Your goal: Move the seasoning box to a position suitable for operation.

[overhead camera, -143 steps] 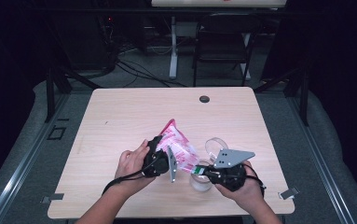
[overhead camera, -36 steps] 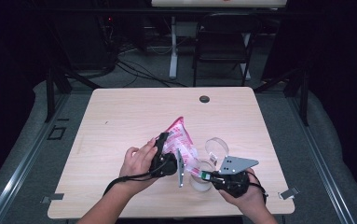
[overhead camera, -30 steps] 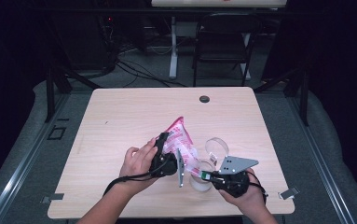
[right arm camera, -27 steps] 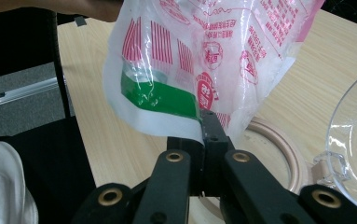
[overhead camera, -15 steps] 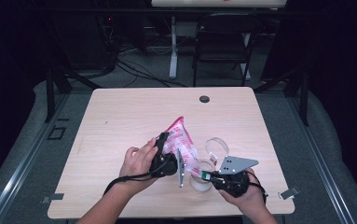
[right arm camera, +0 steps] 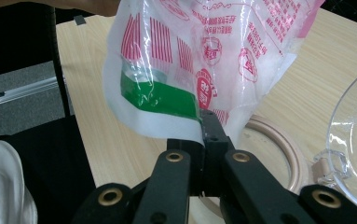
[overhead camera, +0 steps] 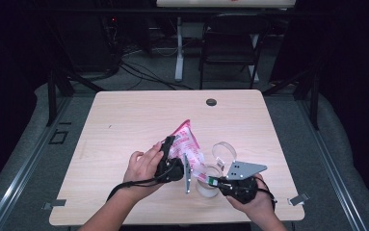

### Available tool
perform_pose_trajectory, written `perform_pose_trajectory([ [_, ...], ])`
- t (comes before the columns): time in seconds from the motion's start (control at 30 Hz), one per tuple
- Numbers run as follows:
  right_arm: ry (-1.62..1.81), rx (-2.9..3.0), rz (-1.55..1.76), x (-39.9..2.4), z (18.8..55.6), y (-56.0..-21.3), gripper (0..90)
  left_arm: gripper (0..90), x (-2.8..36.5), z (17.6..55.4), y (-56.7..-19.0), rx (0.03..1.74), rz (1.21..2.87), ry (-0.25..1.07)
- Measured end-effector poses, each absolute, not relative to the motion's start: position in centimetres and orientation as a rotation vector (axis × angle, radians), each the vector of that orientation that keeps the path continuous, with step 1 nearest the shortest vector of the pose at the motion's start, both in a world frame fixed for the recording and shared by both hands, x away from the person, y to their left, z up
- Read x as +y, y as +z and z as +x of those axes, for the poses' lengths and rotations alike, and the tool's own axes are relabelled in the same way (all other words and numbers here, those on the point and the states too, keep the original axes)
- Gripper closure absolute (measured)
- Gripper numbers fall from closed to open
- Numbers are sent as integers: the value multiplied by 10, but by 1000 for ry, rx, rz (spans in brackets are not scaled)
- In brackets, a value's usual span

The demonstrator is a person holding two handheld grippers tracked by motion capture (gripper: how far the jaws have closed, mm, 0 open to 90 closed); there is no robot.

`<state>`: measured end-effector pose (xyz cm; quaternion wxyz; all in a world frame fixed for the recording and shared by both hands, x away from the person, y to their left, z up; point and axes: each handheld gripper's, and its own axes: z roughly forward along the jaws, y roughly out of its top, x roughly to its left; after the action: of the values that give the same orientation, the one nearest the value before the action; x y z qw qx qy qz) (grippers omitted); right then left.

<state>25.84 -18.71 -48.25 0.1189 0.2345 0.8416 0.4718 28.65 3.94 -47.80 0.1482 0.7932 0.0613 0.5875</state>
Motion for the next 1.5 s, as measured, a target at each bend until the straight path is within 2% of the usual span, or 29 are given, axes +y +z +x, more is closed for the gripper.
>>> perform_pose_trajectory([
  [1.5, 1380, 2462, 688, -188, 258, -483, 900, 603, 37, 287, -472, 119, 2306, 1706],
])
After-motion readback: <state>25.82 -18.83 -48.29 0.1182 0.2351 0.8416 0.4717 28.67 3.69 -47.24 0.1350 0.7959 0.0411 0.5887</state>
